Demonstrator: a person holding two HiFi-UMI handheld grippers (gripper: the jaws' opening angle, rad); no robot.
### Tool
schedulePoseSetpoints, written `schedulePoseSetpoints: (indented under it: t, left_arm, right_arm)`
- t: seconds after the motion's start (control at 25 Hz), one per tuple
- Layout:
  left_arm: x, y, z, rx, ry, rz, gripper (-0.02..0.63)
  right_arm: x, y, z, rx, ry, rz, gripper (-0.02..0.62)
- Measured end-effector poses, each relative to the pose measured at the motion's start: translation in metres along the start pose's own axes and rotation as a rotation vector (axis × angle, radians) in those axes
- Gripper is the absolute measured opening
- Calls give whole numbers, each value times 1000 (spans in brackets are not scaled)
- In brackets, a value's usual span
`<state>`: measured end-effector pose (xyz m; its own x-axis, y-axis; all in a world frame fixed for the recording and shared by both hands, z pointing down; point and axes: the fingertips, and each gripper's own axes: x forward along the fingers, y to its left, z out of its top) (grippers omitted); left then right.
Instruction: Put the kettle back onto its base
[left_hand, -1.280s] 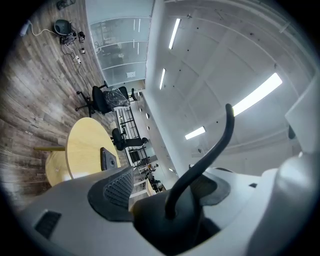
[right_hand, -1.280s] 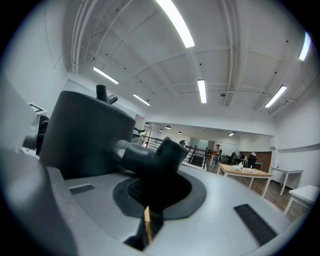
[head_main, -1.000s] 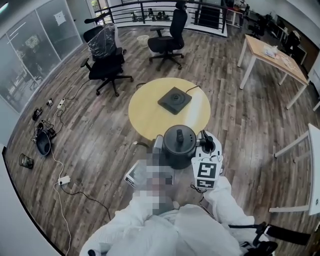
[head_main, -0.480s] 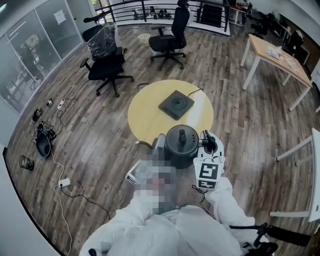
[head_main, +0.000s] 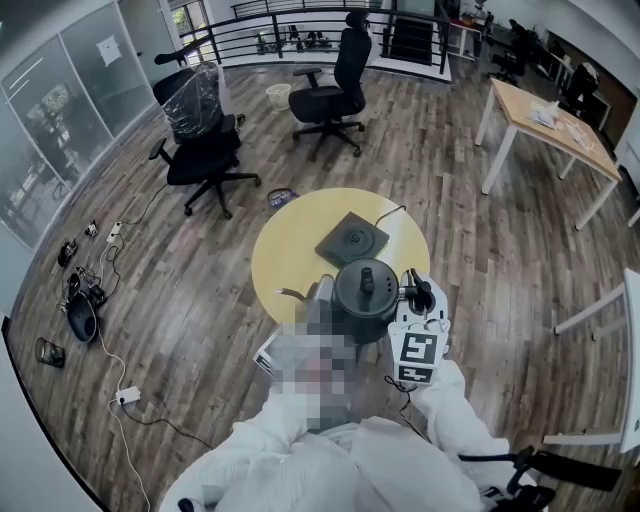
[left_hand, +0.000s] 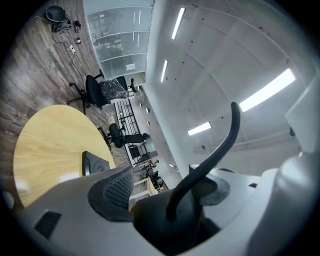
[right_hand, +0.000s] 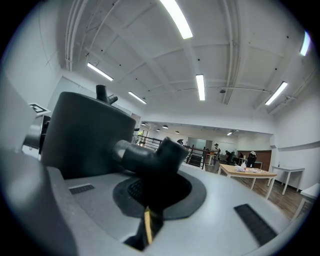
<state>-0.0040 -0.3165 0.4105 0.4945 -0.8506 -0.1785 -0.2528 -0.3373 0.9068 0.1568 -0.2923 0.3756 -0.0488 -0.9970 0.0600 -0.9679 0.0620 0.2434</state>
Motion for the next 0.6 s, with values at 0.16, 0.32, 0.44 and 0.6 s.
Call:
schedulePoseSetpoints:
  t: [0.16, 0.32, 0.44, 0.6]
  left_arm:
    - [33, 14, 17, -4, 11, -3, 348]
    - [64, 28, 37, -5, 11, -5, 348]
    - [86, 39, 51, -7, 17, -2, 348]
    - [109, 52, 68, -3, 23, -1, 348]
  right_arm:
    - [39, -1, 2, 4, 4, -13, 23]
    - [77, 1, 6, 2, 3, -20, 23]
    - [104, 3, 7, 5, 5, -23, 23]
    - [135, 8, 8, 13, 7, -30, 23]
